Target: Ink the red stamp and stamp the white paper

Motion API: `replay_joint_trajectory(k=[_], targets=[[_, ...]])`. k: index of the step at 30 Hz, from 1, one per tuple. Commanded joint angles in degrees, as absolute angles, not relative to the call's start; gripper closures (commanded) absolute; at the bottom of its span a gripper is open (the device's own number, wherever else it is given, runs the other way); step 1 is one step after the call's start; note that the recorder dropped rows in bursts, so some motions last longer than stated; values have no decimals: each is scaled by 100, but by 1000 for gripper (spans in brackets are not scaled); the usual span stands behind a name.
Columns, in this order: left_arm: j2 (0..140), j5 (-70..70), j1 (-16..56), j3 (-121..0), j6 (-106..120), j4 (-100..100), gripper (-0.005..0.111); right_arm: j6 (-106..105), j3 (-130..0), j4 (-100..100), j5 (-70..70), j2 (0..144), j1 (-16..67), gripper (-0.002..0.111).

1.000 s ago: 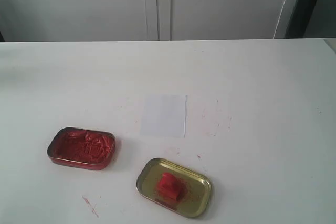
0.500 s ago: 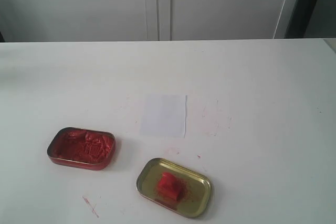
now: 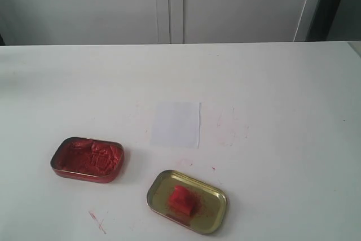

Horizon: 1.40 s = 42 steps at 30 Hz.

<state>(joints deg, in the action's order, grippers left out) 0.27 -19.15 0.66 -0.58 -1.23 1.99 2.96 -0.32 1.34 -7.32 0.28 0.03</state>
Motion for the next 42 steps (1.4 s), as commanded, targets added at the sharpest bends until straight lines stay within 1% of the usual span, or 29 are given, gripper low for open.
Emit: replay_joint_trajectory(k=[1, 27, 30, 37, 42], targets=[[0, -1954, 54, 0, -124, 196, 107, 279, 0, 142, -1292, 0, 9, 108], [0, -1954, 54, 0, -124, 196, 107, 0, -35, 142, -1302, 0, 9, 108], [0, -1954, 54, 0, -124, 196, 107, -41, -308, 142, -999, 0, 9, 108], [0, -1954, 54, 0, -124, 196, 107, -41, -1072, 142, 480, 0, 9, 108], [0, -1954, 54, 0, -124, 196, 107, -41, -1545, 131, 1249, 0, 9, 108]])
